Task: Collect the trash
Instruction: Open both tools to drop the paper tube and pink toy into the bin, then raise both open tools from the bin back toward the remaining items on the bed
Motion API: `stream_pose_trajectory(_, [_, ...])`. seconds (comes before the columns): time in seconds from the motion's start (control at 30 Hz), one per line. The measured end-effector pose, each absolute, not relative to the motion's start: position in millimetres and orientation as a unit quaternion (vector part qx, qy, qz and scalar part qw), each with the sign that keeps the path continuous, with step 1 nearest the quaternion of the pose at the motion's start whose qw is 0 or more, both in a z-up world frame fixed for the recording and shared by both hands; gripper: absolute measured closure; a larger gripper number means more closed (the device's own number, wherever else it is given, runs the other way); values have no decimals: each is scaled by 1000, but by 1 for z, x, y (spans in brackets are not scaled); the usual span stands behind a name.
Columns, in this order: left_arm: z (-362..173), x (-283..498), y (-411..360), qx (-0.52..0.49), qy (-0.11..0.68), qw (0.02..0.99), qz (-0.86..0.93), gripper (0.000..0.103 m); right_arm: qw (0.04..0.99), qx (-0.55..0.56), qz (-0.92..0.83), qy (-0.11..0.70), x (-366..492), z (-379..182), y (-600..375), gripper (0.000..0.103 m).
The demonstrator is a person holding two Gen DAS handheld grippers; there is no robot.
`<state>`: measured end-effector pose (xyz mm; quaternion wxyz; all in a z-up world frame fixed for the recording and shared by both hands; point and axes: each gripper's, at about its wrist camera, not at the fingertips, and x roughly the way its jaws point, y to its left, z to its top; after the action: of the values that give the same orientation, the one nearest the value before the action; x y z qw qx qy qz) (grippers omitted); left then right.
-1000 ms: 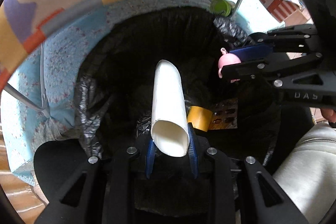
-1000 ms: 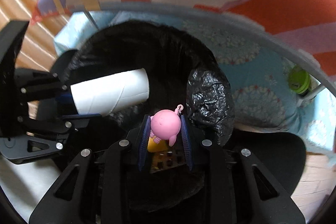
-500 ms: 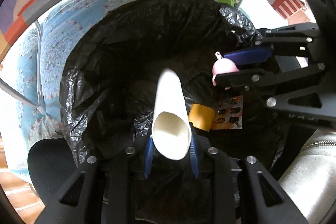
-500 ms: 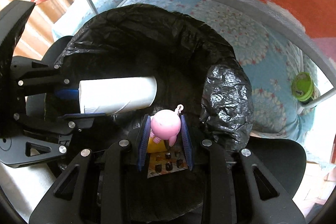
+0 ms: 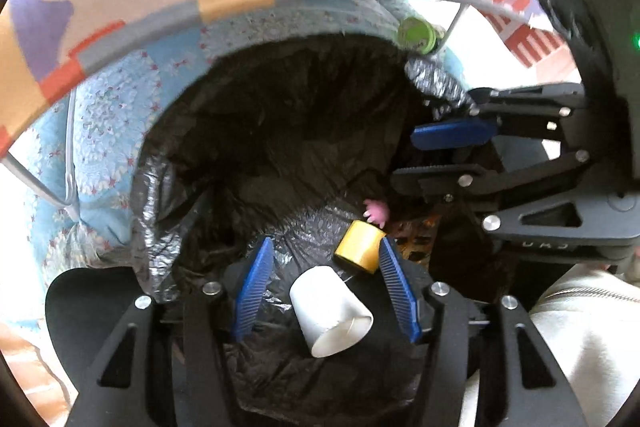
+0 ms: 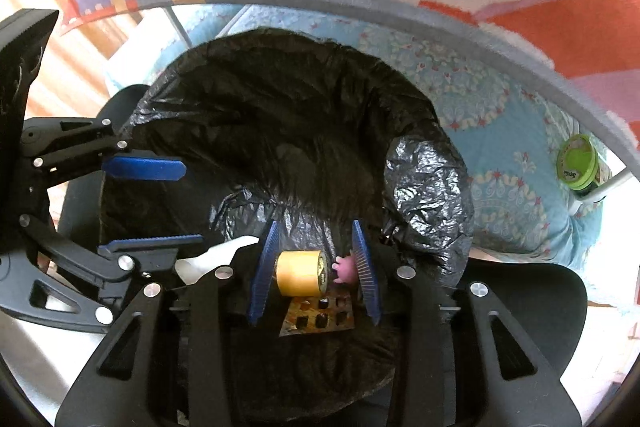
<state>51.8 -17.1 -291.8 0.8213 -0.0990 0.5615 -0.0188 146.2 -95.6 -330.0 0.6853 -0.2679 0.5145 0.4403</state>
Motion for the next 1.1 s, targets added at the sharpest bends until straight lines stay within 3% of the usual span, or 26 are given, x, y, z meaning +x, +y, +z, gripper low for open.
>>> stream_pose_trajectory(0.5, [-228,42,-9,-102,498,861,-19,50,715,-239,451,479,145,-281,-106,65])
stream_pose_trajectory(1.1, [-139,48,9,-66,406,911,-20,50,755,-198,499,378,145,-186,-112,65])
